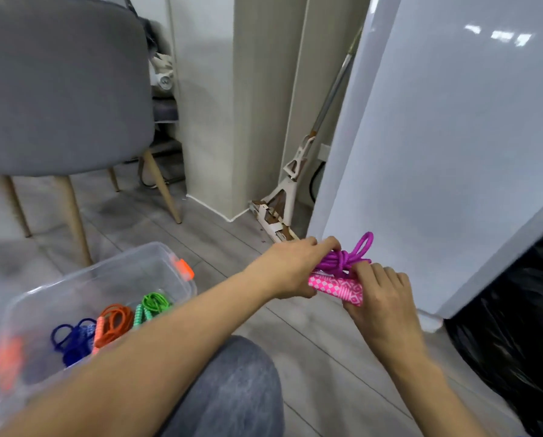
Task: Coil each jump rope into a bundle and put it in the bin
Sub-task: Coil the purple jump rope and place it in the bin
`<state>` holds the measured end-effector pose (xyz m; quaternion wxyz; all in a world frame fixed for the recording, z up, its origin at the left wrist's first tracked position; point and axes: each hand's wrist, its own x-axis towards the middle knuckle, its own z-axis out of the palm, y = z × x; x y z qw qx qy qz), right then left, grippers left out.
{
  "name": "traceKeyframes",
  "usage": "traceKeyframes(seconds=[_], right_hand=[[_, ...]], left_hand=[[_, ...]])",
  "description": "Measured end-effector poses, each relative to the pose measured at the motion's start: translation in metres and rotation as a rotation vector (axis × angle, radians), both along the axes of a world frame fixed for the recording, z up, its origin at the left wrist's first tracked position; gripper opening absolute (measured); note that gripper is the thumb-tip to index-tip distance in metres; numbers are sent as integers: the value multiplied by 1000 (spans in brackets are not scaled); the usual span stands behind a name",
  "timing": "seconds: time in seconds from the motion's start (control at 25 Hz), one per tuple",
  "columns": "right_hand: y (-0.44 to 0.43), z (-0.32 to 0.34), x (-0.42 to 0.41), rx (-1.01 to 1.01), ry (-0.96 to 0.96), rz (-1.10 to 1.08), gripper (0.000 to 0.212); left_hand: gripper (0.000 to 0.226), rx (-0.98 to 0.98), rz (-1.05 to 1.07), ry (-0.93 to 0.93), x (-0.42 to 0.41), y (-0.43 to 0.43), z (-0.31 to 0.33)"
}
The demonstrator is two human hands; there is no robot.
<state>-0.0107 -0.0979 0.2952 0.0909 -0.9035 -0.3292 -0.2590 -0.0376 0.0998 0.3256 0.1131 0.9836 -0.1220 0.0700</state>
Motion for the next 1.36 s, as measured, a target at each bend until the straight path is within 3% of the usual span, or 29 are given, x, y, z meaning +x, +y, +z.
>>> traceKeyframes(seconds=[0.08, 0.36, 0.48, 0.64, 0.72, 0.8, 0.92, 1.0, 1.04, 1.2, 1.28, 1.36], right_hand=[[34, -5, 1, -16, 2, 63, 58], [160, -41, 12, -127, -75, 311, 76], [221, -62, 14, -176, -74, 386, 69], [298, -98, 12, -170, -71, 527, 57], [334, -116, 5, -177, -70, 531, 56], [362, -125, -7, -159, 113, 459, 52], [400, -153, -13, 31, 871, 267, 41], [423, -180, -14, 172, 1304, 269, 57], [433, -193, -14, 254, 1420, 285, 59], [456, -226, 3, 379, 1447, 243, 66], [453, -236, 14, 393, 1429, 168, 70], [451, -240, 19, 365, 1418, 145, 61]], left_hand=[[79, 23, 92, -90, -14, 29, -12], [78, -29, 432, -90, -63, 130, -68], [77, -73, 604, -54, -80, 167, -101], [82, -270, 860, -9, -97, 208, -144], [73, -416, 992, 7, -103, 226, -163], [67, -602, 1141, -1, -107, 247, -182], [65, -789, 1282, -60, -111, 266, -208], [65, -874, 1245, -127, -106, 267, -226], [65, -909, 1200, -159, -102, 265, -233], [71, -1013, 922, -96, -90, 274, -247], [83, -924, 776, 90, -94, 280, -245], [77, -736, 727, 274, -103, 300, -253]])
